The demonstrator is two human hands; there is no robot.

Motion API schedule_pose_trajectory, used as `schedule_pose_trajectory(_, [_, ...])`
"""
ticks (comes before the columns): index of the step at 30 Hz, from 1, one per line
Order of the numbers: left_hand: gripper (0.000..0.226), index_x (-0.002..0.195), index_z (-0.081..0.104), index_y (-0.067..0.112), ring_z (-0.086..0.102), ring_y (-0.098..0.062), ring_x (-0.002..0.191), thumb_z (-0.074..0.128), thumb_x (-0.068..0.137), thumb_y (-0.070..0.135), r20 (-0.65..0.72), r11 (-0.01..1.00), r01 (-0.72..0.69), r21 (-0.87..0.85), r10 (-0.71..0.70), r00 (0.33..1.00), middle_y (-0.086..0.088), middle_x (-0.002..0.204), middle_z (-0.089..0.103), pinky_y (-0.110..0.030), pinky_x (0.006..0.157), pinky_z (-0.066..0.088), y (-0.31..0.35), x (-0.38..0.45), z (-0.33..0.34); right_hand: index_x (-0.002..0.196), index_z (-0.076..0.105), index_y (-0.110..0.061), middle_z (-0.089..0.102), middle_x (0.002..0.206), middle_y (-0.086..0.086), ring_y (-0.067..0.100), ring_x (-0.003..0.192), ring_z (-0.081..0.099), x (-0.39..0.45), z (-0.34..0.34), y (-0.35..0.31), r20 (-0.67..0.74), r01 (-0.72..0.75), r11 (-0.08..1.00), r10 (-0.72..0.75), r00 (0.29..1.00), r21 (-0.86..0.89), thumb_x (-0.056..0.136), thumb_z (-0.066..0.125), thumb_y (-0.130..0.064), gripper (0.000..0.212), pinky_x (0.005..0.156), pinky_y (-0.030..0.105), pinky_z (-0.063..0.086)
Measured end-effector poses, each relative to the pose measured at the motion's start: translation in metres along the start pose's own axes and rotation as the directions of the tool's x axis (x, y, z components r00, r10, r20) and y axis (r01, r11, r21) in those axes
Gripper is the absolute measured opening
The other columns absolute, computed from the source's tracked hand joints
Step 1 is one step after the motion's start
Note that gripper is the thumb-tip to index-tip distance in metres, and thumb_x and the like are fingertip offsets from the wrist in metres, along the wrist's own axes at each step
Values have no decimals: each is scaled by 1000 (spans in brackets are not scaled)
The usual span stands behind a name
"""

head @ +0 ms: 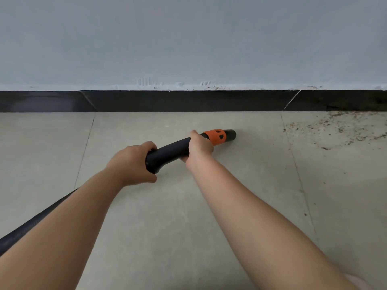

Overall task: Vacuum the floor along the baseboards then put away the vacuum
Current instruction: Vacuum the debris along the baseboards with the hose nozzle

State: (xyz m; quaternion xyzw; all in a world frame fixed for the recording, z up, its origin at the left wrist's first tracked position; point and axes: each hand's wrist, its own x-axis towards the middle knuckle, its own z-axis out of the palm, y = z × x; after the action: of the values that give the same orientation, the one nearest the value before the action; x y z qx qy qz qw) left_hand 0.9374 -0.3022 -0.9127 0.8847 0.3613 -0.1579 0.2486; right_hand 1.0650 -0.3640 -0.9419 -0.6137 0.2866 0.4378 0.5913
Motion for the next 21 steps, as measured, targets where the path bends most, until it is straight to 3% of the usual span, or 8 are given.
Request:
schedule_pose_trajectory(5, [43, 109, 47, 21, 55, -21, 78, 68, 71, 22, 26, 997, -79, -9, 80, 996, 2, 84, 57, -27, 63, 43, 38, 17, 9, 130, 38, -9, 48, 103, 8, 31, 105, 54, 14, -26, -30, -60, 62, 998, -62, 996, -2, 89, 58, -17, 46, 91, 48, 49])
schedule_pose_trajectory(12, [41, 108, 46, 21, 55, -20, 76, 66, 72, 24, 1, 992, -128, 14, 128, 992, 1, 85, 56, -25, 57, 39, 79, 33, 22, 117, 42, -12, 48, 104, 7, 29, 107, 54, 25, -51, -64, -124, 91, 996, -93, 988, -24, 89, 57, -16, 32, 95, 46, 47])
schedule_pose_trajectory(18, [45, 106, 52, 22, 52, -18, 73, 71, 66, 18, -118, 993, -120, -9, 118, 986, 4, 82, 57, -18, 54, 35, 37, 16, 14, 133, 33, -5, 55, 121, 17, 35, 105, 57, 13, -27, -34, -92, 107, 994, -107, 990, -13, 89, 59, -20, 53, 94, 48, 48])
schedule_pose_trajectory(21, [47, 107, 54, 21, 53, -19, 73, 73, 64, 13, -108, 999, -45, 12, 46, 993, 4, 79, 58, -18, 55, 35, 8, 3, 6, 135, 29, -6, 54, 124, 17, 35, 108, 57, 0, -10, -10, -27, 3, 1000, -4, 1000, -2, 90, 59, -21, 57, 95, 47, 48])
